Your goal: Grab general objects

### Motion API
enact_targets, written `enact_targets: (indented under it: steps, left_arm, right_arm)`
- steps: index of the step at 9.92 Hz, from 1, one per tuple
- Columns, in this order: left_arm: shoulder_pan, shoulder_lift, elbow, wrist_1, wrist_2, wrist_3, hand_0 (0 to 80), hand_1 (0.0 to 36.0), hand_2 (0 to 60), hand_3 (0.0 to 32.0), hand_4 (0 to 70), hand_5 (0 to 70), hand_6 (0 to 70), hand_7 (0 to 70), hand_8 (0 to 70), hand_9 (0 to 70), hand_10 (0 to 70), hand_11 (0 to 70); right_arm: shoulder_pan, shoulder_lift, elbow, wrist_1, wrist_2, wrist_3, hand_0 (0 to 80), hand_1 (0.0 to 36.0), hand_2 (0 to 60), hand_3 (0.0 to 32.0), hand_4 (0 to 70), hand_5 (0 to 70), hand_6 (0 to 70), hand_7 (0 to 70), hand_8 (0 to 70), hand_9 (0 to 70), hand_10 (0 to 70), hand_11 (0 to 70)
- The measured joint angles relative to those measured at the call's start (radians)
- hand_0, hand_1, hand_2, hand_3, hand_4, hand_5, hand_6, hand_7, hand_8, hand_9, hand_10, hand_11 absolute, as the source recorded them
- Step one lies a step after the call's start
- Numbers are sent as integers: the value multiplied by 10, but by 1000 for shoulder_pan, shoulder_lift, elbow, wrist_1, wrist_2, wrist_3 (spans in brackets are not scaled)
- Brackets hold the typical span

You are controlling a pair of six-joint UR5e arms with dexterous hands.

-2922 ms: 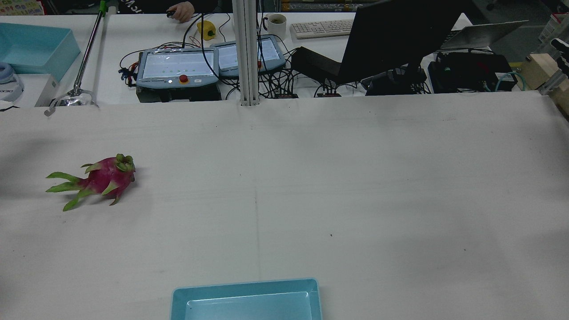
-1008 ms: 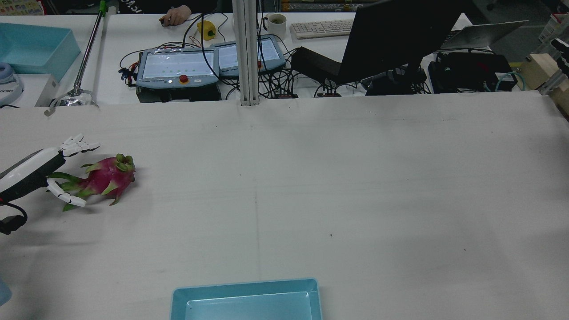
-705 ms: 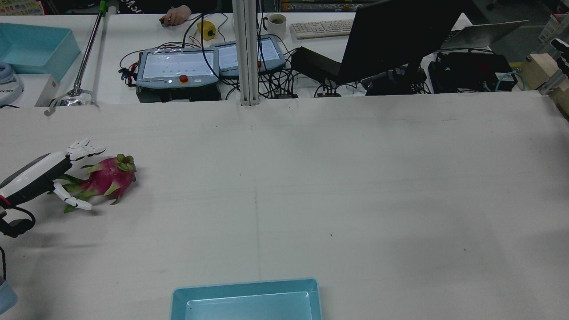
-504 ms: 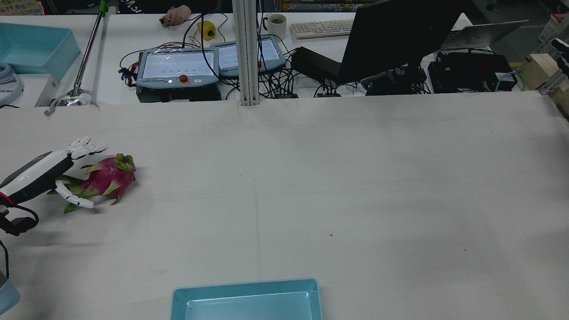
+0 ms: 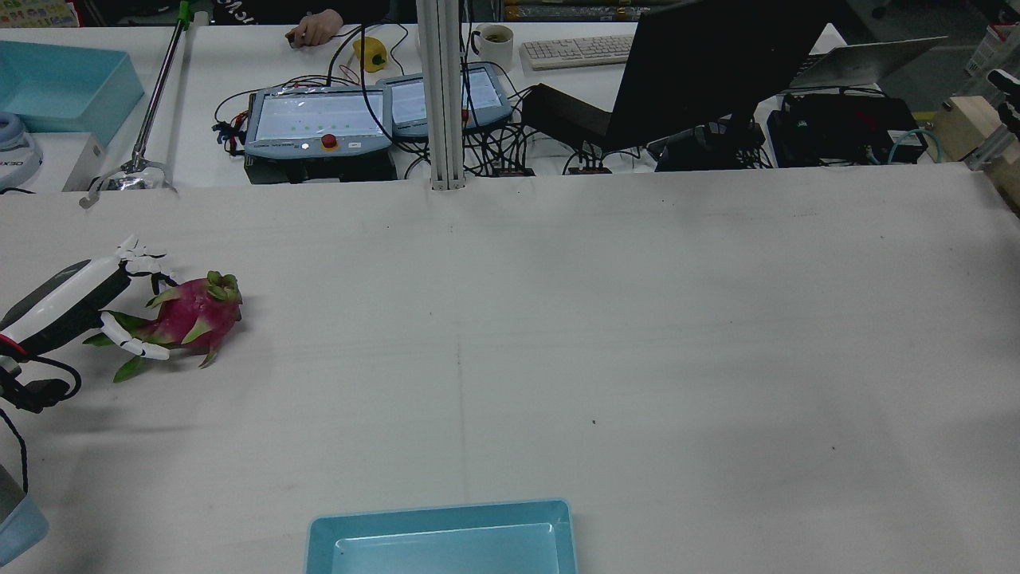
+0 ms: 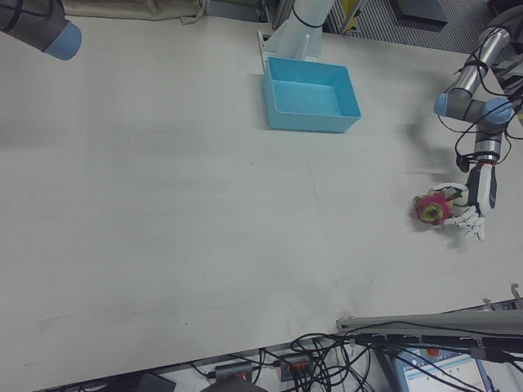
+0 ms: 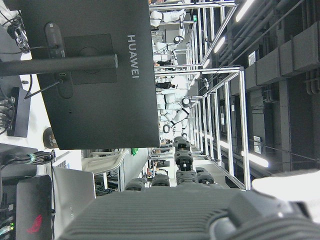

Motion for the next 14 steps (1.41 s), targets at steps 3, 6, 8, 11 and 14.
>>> enact_targets:
  steps: [3, 6, 8, 11, 14]
  left_arm:
    - [43, -25, 1, 35, -4, 18, 543, 164, 268, 0, 687, 525, 573, 700, 355, 520, 222, 328]
    - [74, -38, -4, 58, -13, 10, 532, 187, 402, 0, 700, 521, 592, 700, 364, 526, 228, 336]
    - [78, -41, -10, 70, -6, -46, 537, 197, 432, 0, 700, 526, 600, 700, 364, 527, 222, 329]
    - [74, -52, -13, 75, 69, -122, 521, 219, 599, 0, 700, 600, 638, 700, 390, 557, 254, 374]
    - [69, -58, -20, 61, 119, -203, 498, 182, 600, 0, 700, 700, 700, 700, 494, 664, 357, 504]
  right_arm:
    - [0, 0, 0, 0, 0, 0, 0, 0, 0, 0, 0, 0, 0, 0, 0, 0, 0, 0]
    - [0, 0, 0, 0, 0, 0, 0, 0, 0, 0, 0, 0, 0, 0, 0, 0, 0, 0]
    - [0, 0, 0, 0, 0, 0, 0, 0, 0, 0, 0, 0, 0, 0, 0, 0, 0, 0]
    - [0, 0, 0, 0, 0, 0, 0, 0, 0, 0, 0, 0, 0, 0, 0, 0, 0, 0]
    - [0, 0, 0, 0, 0, 0, 0, 0, 0, 0, 0, 0, 0, 0, 0, 0, 0, 0]
